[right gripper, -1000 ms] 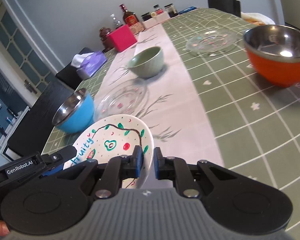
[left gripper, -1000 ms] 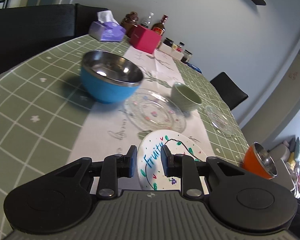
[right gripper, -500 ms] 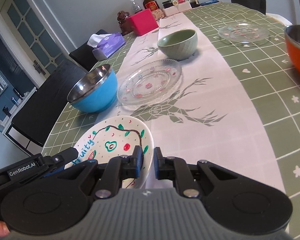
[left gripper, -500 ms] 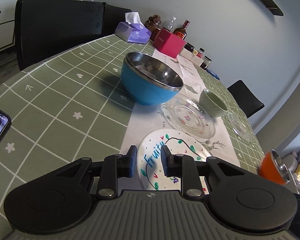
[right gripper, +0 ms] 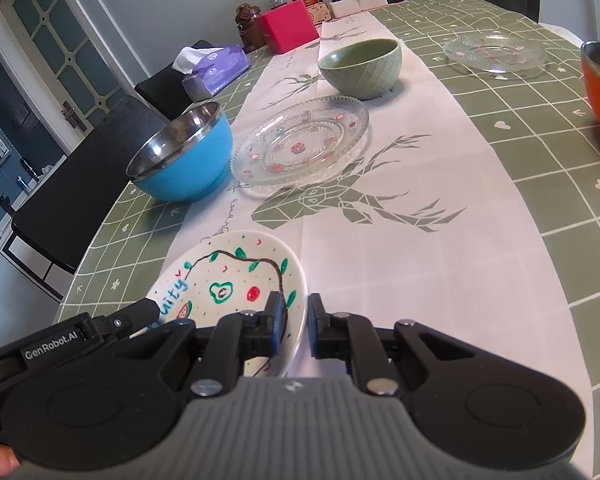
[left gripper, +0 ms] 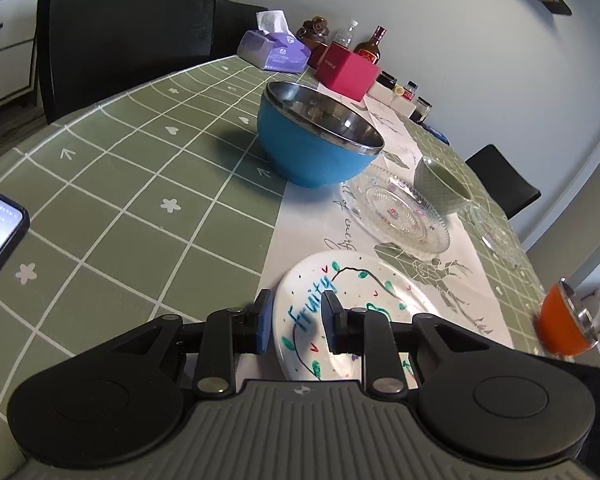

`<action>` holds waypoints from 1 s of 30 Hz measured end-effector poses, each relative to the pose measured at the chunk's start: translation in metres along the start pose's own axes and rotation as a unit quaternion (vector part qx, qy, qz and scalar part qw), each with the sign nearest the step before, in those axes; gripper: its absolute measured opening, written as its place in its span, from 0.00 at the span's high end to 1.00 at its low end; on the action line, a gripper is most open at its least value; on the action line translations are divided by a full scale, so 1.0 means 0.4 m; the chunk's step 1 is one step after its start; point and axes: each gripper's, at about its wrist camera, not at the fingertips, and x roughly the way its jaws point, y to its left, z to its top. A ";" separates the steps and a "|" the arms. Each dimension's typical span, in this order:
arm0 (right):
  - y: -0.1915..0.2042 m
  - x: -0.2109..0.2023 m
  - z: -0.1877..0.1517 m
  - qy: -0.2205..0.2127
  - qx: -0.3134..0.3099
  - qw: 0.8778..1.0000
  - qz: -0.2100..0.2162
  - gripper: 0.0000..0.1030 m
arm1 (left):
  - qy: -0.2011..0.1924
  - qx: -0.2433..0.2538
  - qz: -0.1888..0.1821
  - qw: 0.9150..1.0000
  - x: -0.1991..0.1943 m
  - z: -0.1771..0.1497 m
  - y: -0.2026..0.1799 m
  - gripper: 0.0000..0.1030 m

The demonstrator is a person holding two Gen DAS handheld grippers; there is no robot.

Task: Organize plates and bowls
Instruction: 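Carry the 'Fruity' plate toward the blue bowl and lower it, then open both grippers to release the 'Fruity' plate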

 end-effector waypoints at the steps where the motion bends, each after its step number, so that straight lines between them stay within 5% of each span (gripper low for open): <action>1: -0.002 0.000 0.001 0.001 0.002 1.000 0.001 0.89 | 0.000 0.007 0.004 1.000 0.001 0.000 -0.005 0.73; 15: 0.004 -0.001 0.005 0.003 -0.002 1.000 0.022 0.69 | 0.002 0.034 0.014 0.999 0.007 0.001 -0.019 0.71; 20: 0.000 -0.022 0.007 -0.007 0.002 0.999 0.032 0.60 | 0.003 0.040 0.014 0.999 0.010 0.009 -0.021 0.57; 22: -0.003 -0.033 0.011 -0.013 0.001 0.999 0.033 0.57 | -0.005 0.040 0.019 0.999 0.005 0.011 -0.023 0.45; 30: -0.031 -0.073 0.030 -0.038 0.004 0.999 0.027 0.50 | -0.067 0.085 0.026 0.994 -0.042 0.043 -0.077 0.30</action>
